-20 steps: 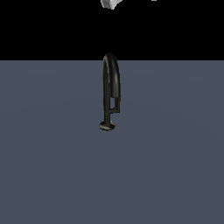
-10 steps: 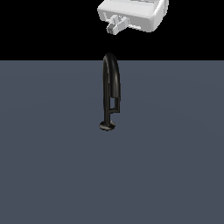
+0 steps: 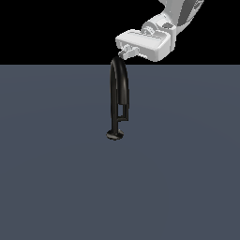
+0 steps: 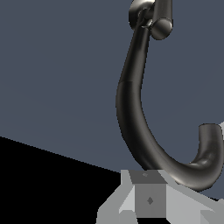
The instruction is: Turn on the faucet by rotating a designated handle.
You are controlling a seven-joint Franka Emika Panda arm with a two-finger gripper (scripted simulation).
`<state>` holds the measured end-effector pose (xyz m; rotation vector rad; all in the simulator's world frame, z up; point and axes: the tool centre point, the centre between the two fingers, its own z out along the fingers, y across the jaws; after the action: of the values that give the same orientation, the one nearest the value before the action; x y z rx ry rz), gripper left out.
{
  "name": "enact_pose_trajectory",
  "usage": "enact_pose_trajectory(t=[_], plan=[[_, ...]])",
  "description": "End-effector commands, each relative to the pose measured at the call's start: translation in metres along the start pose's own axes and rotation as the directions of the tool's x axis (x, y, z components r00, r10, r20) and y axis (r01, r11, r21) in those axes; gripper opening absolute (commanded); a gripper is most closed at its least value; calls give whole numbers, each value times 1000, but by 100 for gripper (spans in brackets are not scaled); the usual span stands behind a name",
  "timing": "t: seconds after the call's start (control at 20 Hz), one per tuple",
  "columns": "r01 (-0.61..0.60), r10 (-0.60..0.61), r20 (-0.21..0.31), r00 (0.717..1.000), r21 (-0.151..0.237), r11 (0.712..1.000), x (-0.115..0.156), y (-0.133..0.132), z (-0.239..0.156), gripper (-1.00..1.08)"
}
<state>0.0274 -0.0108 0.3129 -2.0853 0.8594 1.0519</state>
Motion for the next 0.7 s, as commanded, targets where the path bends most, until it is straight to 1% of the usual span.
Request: enact_pose_trajectory(t=[0.0, 0.15, 0.3, 0.5, 0.65], plan=[[-39, 37, 47, 998, 37, 999, 18, -2, 1, -100], [-90, 81, 107, 991, 80, 993, 41, -5, 4, -100], [-146, 124, 171, 977, 122, 982, 64, -6, 8, -100], [-227, 177, 261, 949, 173, 958, 97, -6, 17, -100], [-284, 210, 323, 923, 204, 937, 119, -6, 24, -100]])
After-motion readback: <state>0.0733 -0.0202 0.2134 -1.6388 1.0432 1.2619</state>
